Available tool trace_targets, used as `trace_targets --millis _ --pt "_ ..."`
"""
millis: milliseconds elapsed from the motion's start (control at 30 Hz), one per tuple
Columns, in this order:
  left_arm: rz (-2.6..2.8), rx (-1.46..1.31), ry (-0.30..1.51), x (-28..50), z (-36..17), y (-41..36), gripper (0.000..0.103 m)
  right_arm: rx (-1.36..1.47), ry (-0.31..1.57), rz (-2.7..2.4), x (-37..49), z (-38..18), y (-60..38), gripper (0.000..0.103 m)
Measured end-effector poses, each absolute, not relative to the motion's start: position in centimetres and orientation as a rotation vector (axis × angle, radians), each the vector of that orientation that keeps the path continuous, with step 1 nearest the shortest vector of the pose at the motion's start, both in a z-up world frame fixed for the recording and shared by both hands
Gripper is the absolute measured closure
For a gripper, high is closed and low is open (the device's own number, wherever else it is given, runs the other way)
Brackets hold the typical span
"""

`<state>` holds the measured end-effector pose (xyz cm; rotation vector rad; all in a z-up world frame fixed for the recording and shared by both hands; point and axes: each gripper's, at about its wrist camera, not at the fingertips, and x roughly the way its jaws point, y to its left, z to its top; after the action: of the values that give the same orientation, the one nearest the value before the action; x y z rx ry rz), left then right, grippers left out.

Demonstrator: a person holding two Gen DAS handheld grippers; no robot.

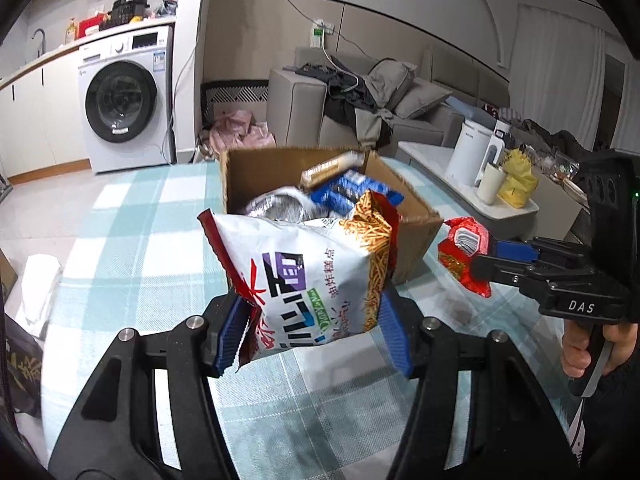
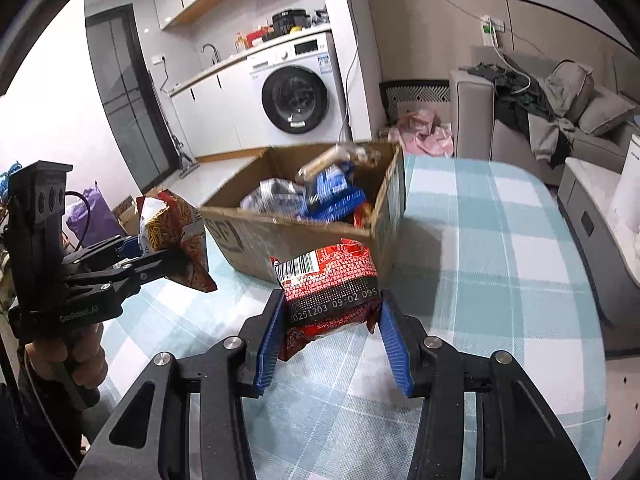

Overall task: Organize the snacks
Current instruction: 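Lift both snacks and carry them over the cardboard box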

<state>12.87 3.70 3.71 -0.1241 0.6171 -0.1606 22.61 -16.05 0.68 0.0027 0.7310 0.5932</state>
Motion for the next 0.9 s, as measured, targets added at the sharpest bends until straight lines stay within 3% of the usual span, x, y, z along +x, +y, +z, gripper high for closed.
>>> trace_targets --millis 500,900 --pt "-0.153 -0.098 0.544 11.3 9.6 4.1 0.046 0.029 0.636 0.603 22.5 5.1 -15.5 0.056" --pt "-0.136 -0.099 0.532 13.9 10.9 4.4 0.046 0.030 0.625 0.596 24.3 5.7 -14.1 0.056"
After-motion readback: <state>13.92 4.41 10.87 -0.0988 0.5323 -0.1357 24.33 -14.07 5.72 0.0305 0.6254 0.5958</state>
